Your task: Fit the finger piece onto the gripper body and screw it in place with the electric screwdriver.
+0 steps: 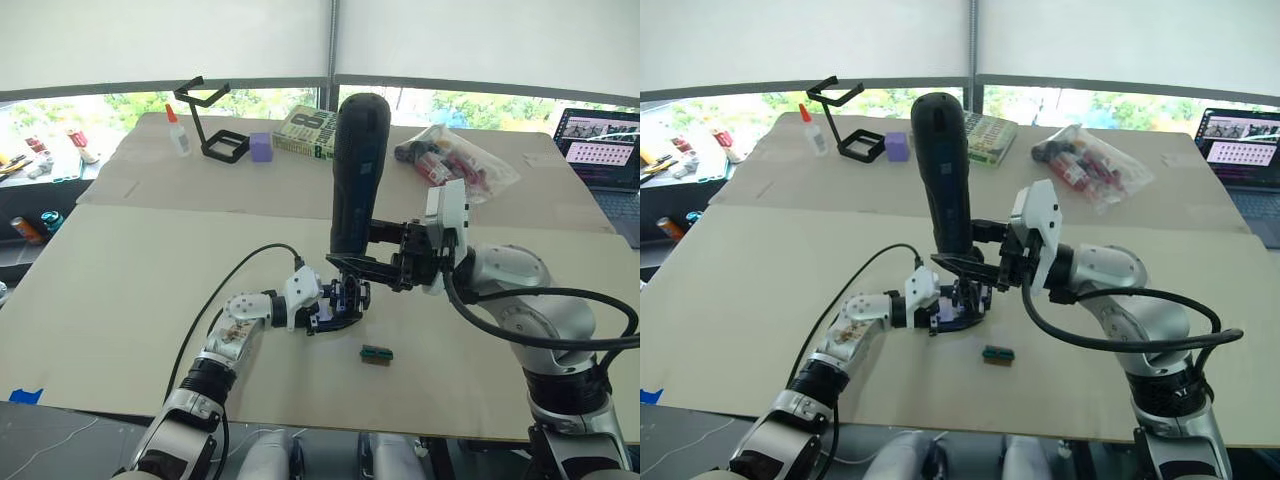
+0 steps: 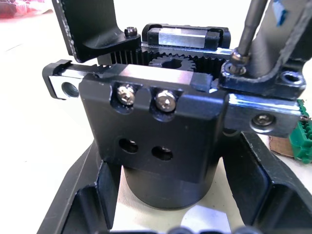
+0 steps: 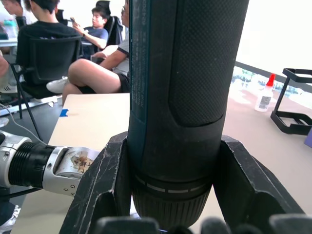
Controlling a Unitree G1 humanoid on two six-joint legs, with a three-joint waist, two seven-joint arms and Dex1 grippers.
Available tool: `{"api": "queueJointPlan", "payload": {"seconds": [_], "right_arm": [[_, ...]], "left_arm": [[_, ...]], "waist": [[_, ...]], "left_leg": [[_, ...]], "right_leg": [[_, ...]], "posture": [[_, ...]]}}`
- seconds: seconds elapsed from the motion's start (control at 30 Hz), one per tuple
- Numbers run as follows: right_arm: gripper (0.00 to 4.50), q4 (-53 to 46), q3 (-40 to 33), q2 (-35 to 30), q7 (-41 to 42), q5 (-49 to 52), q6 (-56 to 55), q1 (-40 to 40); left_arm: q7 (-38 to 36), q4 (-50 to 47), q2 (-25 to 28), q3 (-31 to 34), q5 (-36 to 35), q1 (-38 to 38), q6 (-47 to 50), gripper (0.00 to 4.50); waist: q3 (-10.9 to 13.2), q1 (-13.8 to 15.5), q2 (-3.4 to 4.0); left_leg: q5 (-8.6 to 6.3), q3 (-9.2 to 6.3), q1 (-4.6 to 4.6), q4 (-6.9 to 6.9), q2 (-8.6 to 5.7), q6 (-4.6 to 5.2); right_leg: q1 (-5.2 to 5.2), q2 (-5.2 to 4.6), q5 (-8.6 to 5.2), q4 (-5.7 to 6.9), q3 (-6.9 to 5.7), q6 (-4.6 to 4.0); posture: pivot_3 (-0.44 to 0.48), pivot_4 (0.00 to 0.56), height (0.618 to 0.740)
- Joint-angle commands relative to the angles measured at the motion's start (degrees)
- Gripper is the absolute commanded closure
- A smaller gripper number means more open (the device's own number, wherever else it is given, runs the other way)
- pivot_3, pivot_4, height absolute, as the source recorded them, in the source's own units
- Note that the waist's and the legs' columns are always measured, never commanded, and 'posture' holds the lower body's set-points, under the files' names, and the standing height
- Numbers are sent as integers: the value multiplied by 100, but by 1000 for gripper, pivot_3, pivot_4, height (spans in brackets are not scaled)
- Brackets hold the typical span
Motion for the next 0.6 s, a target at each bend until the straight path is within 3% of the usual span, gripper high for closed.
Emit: {"api": "queueJointPlan", "payload": {"seconds": [0.03,0.6], "right_arm": [[2573,230,294,-99,-151,-220,473,119],[2573,346,387,-95,-261,-291,354,92]], "left_arm": [[-78,-102,14,-49,-40,120,43,1994],[-43,-14,-6,-55,-23,143,-38,1994]], "waist": [[-3,-1,-3],[-31,-4,-22]], "left_leg": [[-1,0,2,0,0,1],[-8,1,13,-2,-2,12]], "right_leg": [[1,-2,-1,-1,0,-2],[4,-17,-6,-4,-4,-8]], "posture": [[0,150,740],[0,150,740]]}}
